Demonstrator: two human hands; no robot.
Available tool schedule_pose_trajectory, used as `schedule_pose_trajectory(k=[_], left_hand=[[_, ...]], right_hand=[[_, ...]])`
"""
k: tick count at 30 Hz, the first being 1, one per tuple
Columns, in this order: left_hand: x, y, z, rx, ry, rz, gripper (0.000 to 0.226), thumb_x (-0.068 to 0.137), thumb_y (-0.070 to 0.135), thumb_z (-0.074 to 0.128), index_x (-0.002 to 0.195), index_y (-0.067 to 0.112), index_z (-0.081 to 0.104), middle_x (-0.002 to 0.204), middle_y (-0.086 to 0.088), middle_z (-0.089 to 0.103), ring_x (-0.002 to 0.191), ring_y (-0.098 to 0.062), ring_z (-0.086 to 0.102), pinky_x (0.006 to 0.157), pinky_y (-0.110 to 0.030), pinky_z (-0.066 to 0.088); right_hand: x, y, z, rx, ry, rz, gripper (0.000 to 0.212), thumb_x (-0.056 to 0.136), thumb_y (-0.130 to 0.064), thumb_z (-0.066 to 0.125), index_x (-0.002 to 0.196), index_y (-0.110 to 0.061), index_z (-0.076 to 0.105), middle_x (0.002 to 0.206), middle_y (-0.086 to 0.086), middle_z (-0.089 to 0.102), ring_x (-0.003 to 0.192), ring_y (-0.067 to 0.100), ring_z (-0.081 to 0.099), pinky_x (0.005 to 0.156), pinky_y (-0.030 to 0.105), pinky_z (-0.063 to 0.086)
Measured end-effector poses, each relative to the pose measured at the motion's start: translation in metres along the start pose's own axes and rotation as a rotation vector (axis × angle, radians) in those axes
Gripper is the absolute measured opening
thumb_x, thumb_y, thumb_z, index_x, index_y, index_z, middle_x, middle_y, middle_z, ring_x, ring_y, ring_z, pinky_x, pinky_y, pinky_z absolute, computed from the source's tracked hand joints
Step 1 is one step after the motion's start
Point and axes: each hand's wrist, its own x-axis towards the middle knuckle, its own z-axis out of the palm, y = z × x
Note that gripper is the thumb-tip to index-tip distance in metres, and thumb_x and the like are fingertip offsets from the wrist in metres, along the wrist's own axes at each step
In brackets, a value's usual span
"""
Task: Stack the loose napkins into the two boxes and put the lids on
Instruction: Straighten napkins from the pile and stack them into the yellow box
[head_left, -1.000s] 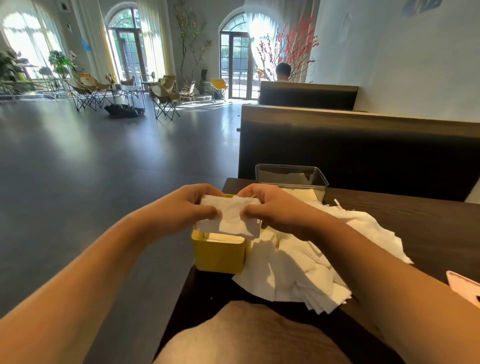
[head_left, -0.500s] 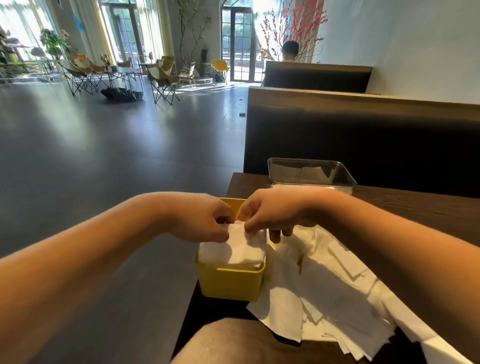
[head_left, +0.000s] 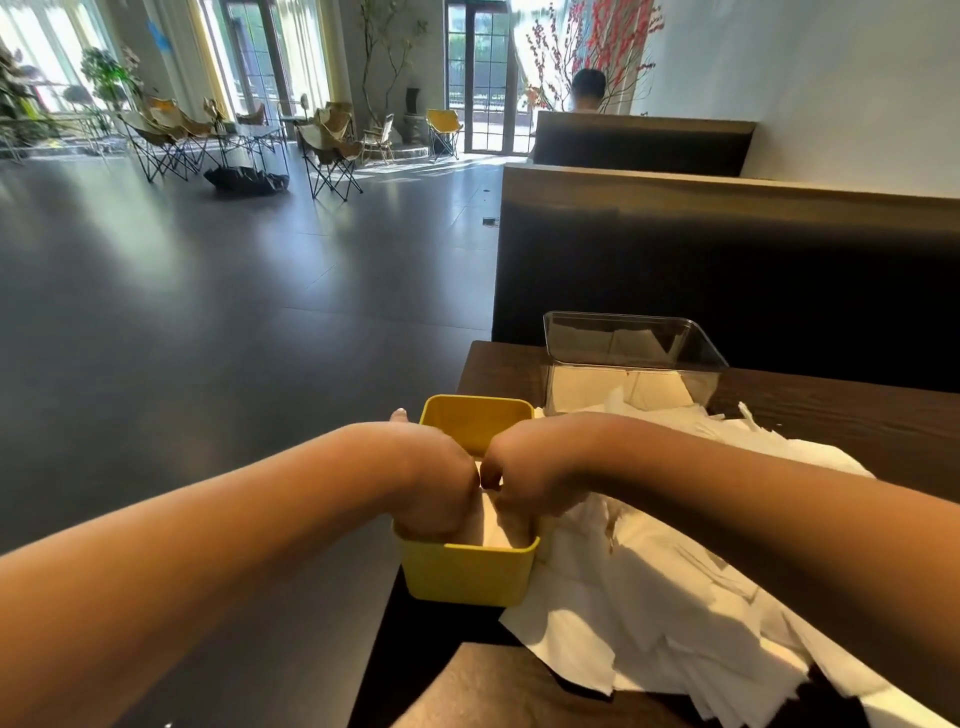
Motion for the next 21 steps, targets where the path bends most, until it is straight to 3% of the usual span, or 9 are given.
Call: schedule_pose_trajectory(k=[2,4,7,10,12,15,18,21], left_hand=[[-0.001,0.000,0.002,-0.032,0.044,0.006,0.037,0.110,0.030,0.044,0.144,0.022,0.056,0.135,-0.003,0.062,0.137,-0.032,0.049,0.119,-0.076,0.022],[-0.002,-0.003,0.005,-0.070,0.109,0.020,0.035,0.109,0.031,0.043,0.140,0.023,0.059,0.127,-0.002,0.066,0.124,-0.028,0.057,0.117,-0.064,0.036],[-0.003,-0.006,0.010,-0.052,0.137,0.015,0.034,0.109,0.031,0.043,0.136,0.024,0.062,0.117,0.000,0.068,0.108,-0.022,0.061,0.103,-0.048,0.051],[-0.008,0.003,0.008,0.031,0.128,-0.009,0.035,0.112,0.031,0.040,0.134,0.021,0.064,0.116,-0.001,0.067,0.104,-0.022,0.056,0.101,-0.053,0.048],[-0.012,0.006,0.004,0.031,0.131,-0.004,0.038,0.112,0.036,0.037,0.130,0.021,0.066,0.113,-0.002,0.066,0.105,-0.024,0.056,0.103,-0.055,0.047],[-0.012,0.004,0.008,-0.044,0.172,-0.012,0.040,0.110,0.041,0.037,0.135,0.026,0.064,0.123,0.002,0.066,0.122,-0.026,0.054,0.113,-0.065,0.037],[-0.014,0.000,0.013,-0.149,0.251,-0.029,0.038,0.109,0.043,0.043,0.140,0.032,0.063,0.133,0.008,0.065,0.135,-0.023,0.049,0.120,-0.071,0.024],[-0.021,0.000,0.011,-0.240,0.412,-0.072,0.032,0.108,0.035,0.049,0.134,0.033,0.067,0.128,0.010,0.066,0.126,-0.017,0.052,0.120,-0.067,0.031]], right_hand=[[-0.001,0.001,0.002,0.051,0.023,0.008,0.032,0.104,-0.031,0.063,0.131,-0.016,0.068,0.107,0.008,0.072,0.095,0.024,0.072,0.090,0.043,0.064],[-0.003,0.002,0.002,0.126,0.029,0.022,0.028,0.102,-0.029,0.065,0.126,-0.013,0.070,0.105,0.010,0.072,0.094,0.026,0.072,0.088,0.045,0.064],[-0.005,0.000,-0.001,0.127,0.009,0.039,0.030,0.103,-0.032,0.062,0.124,-0.011,0.069,0.103,0.011,0.072,0.094,0.026,0.073,0.089,0.046,0.064],[-0.011,-0.007,-0.008,0.087,-0.038,0.034,0.034,0.107,-0.035,0.053,0.131,-0.013,0.065,0.093,0.003,0.066,0.090,0.022,0.071,0.084,0.042,0.064],[-0.012,-0.008,-0.008,0.101,0.002,0.034,0.031,0.109,-0.034,0.050,0.125,-0.014,0.066,0.090,0.004,0.065,0.084,0.021,0.069,0.082,0.041,0.062],[-0.017,0.002,0.005,0.264,0.148,0.002,0.034,0.108,-0.031,0.048,0.127,-0.012,0.069,0.108,0.008,0.072,0.097,0.025,0.070,0.093,0.045,0.062],[-0.035,0.011,0.018,0.402,0.363,-0.073,0.033,0.108,-0.028,0.049,0.137,-0.021,0.065,0.127,-0.003,0.067,0.108,0.014,0.063,0.091,0.030,0.055],[-0.062,0.018,0.031,0.492,0.638,-0.080,0.029,0.108,-0.032,0.054,0.135,-0.027,0.062,0.132,-0.008,0.062,0.107,0.008,0.058,0.085,0.022,0.048]])
